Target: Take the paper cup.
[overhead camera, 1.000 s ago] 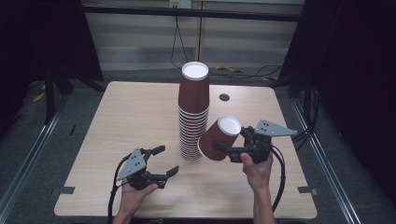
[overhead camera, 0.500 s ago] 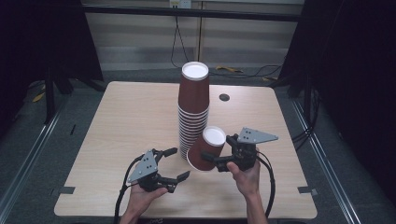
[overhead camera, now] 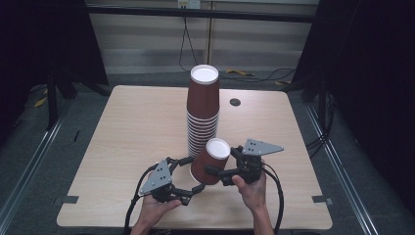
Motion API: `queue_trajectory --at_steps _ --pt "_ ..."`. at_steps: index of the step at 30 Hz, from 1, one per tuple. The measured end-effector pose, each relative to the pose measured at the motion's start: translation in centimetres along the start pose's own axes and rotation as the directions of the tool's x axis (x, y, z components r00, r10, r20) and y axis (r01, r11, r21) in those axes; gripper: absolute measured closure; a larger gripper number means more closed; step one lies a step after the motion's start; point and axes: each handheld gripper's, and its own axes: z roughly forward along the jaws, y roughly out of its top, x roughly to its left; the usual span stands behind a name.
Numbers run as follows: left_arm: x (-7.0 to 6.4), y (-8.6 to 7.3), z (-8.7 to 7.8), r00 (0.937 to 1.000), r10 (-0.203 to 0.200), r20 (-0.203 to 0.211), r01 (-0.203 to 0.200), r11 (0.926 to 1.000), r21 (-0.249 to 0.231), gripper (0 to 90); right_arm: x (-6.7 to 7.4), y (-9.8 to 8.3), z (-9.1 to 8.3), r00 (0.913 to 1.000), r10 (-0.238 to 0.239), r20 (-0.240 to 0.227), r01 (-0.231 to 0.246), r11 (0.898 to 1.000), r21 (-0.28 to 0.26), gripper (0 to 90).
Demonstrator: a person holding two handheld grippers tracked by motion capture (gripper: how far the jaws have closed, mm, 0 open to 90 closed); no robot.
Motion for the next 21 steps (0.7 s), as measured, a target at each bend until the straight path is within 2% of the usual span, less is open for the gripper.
queue_trajectory --at_steps 1,3,9,12,17,21 --pt "0.0 0.0 0.1 0.9999 0.012 -0.007 -0.012 0.9999 0.011 14.3 0.0 -0.1 0.2 1.0000 -0.004 -0.005 0.004 1.000 0.004 19.7" --pt "0.0 0.0 0.4 1.0000 -0.005 -0.004 0.005 0.9998 0.020 11.1 0.2 -0.2 0.3 1.0000 -0.006 -0.004 0.006 1.000 0.001 19.6" --pt "0.0 -0.2 0.8 0.9999 -0.004 -0.011 0.004 0.9996 0.028 7.6 0.1 -0.5 0.6 0.9999 0.011 -0.013 -0.011 1.000 -0.009 19.6" --pt "0.2 -0.4 1.2 0.9993 -0.037 -0.003 0.037 0.9989 0.029 6.1 0.1 -0.6 0.8 0.9997 0.013 -0.021 -0.014 1.000 -0.012 19.6" --pt "0.3 -0.6 1.9 0.9984 -0.055 0.012 0.054 0.9977 0.041 5.5 0.3 -0.9 1.2 0.9995 0.009 -0.030 -0.010 1.000 -0.010 19.5" --pt "0.4 -0.6 2.2 0.9965 -0.078 0.030 0.077 0.9967 0.026 5.5 0.2 -1.0 1.1 0.9993 0.013 -0.035 -0.014 1.000 -0.021 19.5"
